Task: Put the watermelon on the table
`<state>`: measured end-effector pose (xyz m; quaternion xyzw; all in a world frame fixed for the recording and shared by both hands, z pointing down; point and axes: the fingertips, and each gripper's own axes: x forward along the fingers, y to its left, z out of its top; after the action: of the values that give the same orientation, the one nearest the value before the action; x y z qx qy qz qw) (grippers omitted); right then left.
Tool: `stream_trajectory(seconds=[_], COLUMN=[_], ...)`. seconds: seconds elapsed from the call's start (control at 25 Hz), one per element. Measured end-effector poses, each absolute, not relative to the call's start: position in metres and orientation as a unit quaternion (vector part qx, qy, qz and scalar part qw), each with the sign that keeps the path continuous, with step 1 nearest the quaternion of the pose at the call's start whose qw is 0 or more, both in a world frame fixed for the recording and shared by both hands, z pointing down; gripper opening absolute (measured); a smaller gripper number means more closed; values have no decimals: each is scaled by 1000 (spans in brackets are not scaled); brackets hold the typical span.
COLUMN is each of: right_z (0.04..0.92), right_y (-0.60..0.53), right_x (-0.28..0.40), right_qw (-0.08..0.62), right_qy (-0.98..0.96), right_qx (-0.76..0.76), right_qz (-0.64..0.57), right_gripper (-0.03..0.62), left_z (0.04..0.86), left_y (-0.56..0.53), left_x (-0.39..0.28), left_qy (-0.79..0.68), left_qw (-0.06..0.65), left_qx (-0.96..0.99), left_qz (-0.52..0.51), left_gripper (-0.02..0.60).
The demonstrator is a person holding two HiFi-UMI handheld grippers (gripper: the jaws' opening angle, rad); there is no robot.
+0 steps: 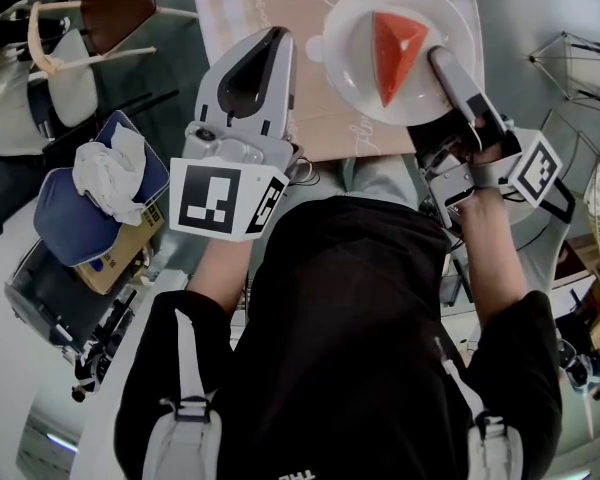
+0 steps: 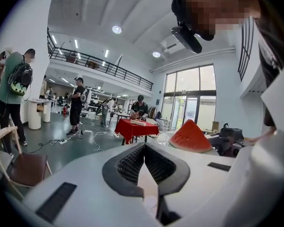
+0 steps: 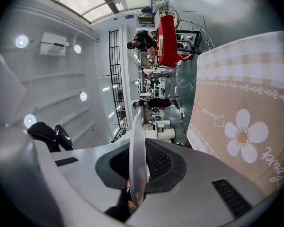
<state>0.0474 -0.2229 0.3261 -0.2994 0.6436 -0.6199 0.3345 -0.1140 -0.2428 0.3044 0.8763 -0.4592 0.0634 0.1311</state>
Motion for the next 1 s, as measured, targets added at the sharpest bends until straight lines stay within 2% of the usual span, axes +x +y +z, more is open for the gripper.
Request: stream_trajectory(seconds=[1.0], right_z=[383], right_y=[-242], right_x=[62], right_qw=[319], right_qy=[641], right_qx=[-306], right_qz=[-628], right_gripper=[31], left_z=[358], left_y=[-267], left_x=[-102], left_qy=[-460], left_qw=[157], left_qx=[870], left_qz=[84], left_gripper=[14])
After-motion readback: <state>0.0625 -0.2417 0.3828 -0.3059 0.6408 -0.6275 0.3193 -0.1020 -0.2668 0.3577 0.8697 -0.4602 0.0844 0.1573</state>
